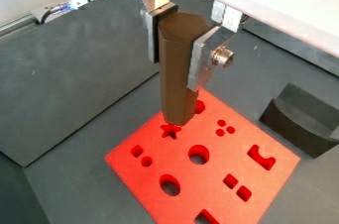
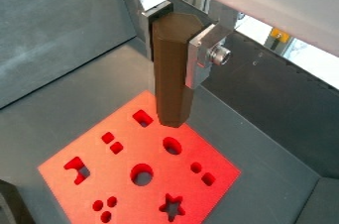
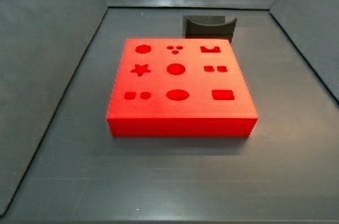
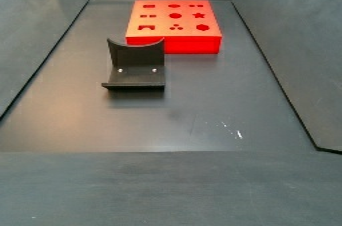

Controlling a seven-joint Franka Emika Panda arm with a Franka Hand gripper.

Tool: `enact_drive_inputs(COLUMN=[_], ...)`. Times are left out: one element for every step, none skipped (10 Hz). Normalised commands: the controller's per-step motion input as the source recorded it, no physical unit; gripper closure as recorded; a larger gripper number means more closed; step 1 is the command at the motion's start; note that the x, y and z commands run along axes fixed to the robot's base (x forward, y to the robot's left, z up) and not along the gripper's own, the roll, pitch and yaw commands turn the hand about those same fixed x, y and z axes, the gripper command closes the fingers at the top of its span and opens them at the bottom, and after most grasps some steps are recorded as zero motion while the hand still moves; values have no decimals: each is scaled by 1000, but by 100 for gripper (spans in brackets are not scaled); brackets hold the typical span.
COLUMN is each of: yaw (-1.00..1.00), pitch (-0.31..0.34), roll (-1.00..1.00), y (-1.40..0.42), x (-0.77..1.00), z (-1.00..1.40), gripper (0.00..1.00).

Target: Insert the hexagon object.

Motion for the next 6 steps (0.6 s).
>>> enact_drive_inputs(yaw=[-31, -40, -43, -49, -91, -74], pitch=[-17, -47, -93, -113, -137, -207], roll=[89, 91, 111, 83, 0, 0], y=[57, 463, 623, 746, 829, 760], x=[-100, -214, -357, -431, -426, -283], z=[-123, -351, -451, -506, -600, -726], gripper=[100, 100, 100, 100, 100, 100])
